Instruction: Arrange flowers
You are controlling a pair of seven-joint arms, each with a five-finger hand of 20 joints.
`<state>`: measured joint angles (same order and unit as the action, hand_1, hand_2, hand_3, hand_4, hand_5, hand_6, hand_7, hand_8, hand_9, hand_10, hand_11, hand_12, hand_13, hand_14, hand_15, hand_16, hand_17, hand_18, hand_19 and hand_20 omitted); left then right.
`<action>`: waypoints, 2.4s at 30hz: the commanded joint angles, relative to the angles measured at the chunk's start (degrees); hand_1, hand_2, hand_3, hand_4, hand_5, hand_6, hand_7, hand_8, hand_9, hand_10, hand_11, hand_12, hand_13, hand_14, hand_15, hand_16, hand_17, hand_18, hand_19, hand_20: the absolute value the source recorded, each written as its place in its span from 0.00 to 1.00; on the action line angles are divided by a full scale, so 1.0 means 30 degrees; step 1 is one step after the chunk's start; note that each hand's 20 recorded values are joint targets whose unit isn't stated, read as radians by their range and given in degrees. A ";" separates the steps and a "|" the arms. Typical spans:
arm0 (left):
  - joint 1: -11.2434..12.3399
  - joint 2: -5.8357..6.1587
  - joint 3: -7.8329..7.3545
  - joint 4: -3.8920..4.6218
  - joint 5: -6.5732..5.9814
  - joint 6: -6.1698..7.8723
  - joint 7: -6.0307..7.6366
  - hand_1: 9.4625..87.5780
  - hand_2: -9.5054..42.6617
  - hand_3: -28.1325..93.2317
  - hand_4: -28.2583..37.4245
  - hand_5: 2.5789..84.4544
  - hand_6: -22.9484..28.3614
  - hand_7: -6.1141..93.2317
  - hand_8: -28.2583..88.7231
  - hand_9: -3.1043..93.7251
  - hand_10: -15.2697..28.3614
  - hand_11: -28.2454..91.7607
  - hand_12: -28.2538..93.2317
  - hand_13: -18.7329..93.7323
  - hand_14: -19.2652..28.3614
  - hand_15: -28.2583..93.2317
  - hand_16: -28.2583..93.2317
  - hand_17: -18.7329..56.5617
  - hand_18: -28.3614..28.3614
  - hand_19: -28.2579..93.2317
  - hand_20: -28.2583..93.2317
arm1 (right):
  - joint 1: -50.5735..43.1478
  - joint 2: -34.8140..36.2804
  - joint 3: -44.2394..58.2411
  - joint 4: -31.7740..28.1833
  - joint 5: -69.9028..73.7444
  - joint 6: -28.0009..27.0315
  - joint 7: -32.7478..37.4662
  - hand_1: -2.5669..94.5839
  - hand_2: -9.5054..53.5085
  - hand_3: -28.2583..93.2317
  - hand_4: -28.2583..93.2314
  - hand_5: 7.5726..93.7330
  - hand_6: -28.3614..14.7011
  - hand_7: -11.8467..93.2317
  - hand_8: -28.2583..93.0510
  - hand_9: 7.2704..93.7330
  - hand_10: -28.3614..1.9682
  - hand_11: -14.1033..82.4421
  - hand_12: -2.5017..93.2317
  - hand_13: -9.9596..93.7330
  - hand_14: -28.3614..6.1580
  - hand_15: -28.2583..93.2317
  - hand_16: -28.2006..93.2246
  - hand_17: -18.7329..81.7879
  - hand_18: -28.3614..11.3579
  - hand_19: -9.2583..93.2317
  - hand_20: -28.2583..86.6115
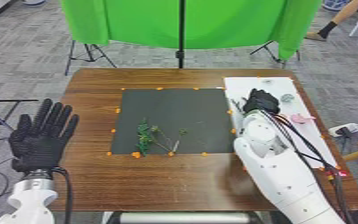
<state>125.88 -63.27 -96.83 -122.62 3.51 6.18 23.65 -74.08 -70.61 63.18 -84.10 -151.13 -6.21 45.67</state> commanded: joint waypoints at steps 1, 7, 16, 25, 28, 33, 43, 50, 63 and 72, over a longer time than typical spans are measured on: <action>-0.0286 -0.0141 0.0272 0.0362 0.0108 -0.0116 -0.0493 0.26 0.34 0.88 0.00 0.54 0.63 0.15 0.16 0.47 0.69 0.38 0.30 0.46 0.73 0.47 0.18 0.16 0.75 0.52 0.33 | -0.1674 -0.0822 -0.0373 0.1400 -0.0071 -0.0462 -0.0314 0.65 0.00 0.81 0.00 0.57 0.61 0.78 0.26 0.82 0.56 0.31 0.36 0.85 0.80 0.68 0.56 0.60 0.10 0.98 0.44; -0.0077 -0.0215 0.0181 0.0305 0.0003 -0.0004 -0.0498 0.28 0.30 0.88 0.00 0.53 0.62 0.15 0.16 0.46 0.69 0.38 0.30 0.46 0.73 0.47 0.18 0.16 0.75 0.52 0.33 | -0.1926 -0.0731 -0.0240 0.1560 -0.0117 0.0521 -0.0304 0.68 0.00 0.84 0.00 0.59 0.64 0.84 0.28 0.93 0.67 0.28 0.43 0.94 0.83 0.64 0.59 0.63 0.10 0.97 0.46; 0.0381 -0.0246 -0.0046 0.0100 0.0015 0.0004 -0.0306 0.30 0.27 0.88 0.00 0.53 0.62 0.16 0.16 0.46 0.69 0.38 0.30 0.46 0.73 0.47 0.18 0.16 0.75 0.52 0.33 | -0.2139 0.0138 -0.0328 -0.0333 0.2043 0.3139 0.0071 0.68 0.00 0.90 0.00 0.63 0.65 0.85 0.31 0.97 0.69 0.30 0.45 0.97 0.77 0.66 0.59 0.65 0.08 0.97 0.47; 0.0774 -0.0260 -0.0281 -0.0072 -0.0115 0.0067 -0.0164 0.28 0.31 0.88 0.00 0.53 0.63 0.15 0.16 0.46 0.69 0.38 0.30 0.46 0.73 0.47 0.18 0.16 0.75 0.53 0.33 | -0.3022 0.0411 0.0066 -0.4289 0.5224 0.3806 0.1908 0.67 0.00 0.92 0.00 0.68 0.64 0.83 0.32 0.98 0.70 0.30 0.46 0.97 0.74 0.70 0.56 0.66 0.07 0.97 0.47; 0.0917 -0.0053 -0.0453 -0.0147 -0.0009 0.0086 -0.0076 0.27 0.32 0.88 0.00 0.53 0.63 0.15 0.16 0.46 0.69 0.38 0.30 0.46 0.73 0.47 0.18 0.16 0.75 0.53 0.33 | -0.3713 -0.0122 0.0191 -0.5316 0.5475 0.4043 0.2779 0.67 0.00 0.92 0.00 0.68 0.64 0.82 0.32 0.98 0.70 0.30 0.46 0.97 0.74 0.71 0.55 0.66 0.06 0.97 0.47; 0.1112 0.0174 -0.0490 -0.0245 -0.0055 0.0262 -0.0083 0.27 0.32 0.88 0.00 0.53 0.62 0.15 0.16 0.46 0.69 0.38 0.30 0.46 0.73 0.47 0.18 0.16 0.75 0.52 0.33 | -0.4574 -0.0927 -0.0176 -0.6752 0.5421 0.4481 0.3542 0.66 0.00 0.92 0.00 0.68 0.63 0.82 0.33 0.98 0.71 0.30 0.46 0.97 0.74 0.71 0.55 0.66 0.05 0.97 0.47; 0.0800 0.0840 -0.0353 -0.0251 0.0068 0.0562 -0.0330 0.27 0.33 0.88 0.00 0.53 0.62 0.15 0.16 0.46 0.69 0.38 0.30 0.45 0.73 0.47 0.18 0.16 0.75 0.53 0.33 | -0.5280 -0.2374 -0.1251 -0.7495 0.5415 0.5472 0.4247 0.66 0.00 0.92 0.01 0.68 0.63 0.82 0.33 0.98 0.71 0.30 0.46 0.97 0.73 0.72 0.54 0.66 0.04 0.98 0.47; 0.0760 0.0920 -0.0240 -0.0236 0.0051 0.0522 -0.0382 0.27 0.33 0.88 0.00 0.53 0.62 0.15 0.16 0.46 0.69 0.38 0.30 0.45 0.73 0.47 0.18 0.16 0.75 0.53 0.33 | -0.5867 -0.2851 -0.1785 -0.7501 0.5022 0.5821 0.4101 0.66 0.00 0.92 0.01 0.68 0.62 0.82 0.33 0.97 0.71 0.31 0.46 0.97 0.73 0.72 0.53 0.66 0.04 0.98 0.47; 0.1089 0.0894 -0.0548 -0.0360 0.0006 0.0519 -0.0282 0.27 0.33 0.88 0.00 0.53 0.62 0.15 0.16 0.46 0.69 0.38 0.30 0.45 0.73 0.47 0.18 0.16 0.75 0.53 0.33 | -0.6330 -0.2573 -0.2045 -0.7603 0.5360 0.5581 0.4017 0.61 0.00 0.90 0.01 0.62 0.59 0.82 0.30 0.92 0.62 0.34 0.45 0.91 0.66 0.75 0.54 0.62 0.03 0.99 0.45; 0.1088 0.0903 -0.0669 -0.0356 0.0015 0.0478 -0.0257 0.26 0.34 0.88 0.00 0.53 0.62 0.15 0.16 0.46 0.70 0.38 0.30 0.45 0.74 0.48 0.18 0.16 0.75 0.53 0.33 | -0.6337 -0.2122 -0.2202 -0.7885 0.5899 0.5809 0.4117 0.52 0.00 0.88 0.01 0.59 0.57 0.82 0.29 0.86 0.45 0.40 0.35 0.88 0.58 0.76 0.47 0.59 0.01 0.99 0.43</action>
<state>128.15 -60.59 -98.87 -123.80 3.56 7.42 23.05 -91.92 -77.69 56.79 -108.31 -134.68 10.33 57.42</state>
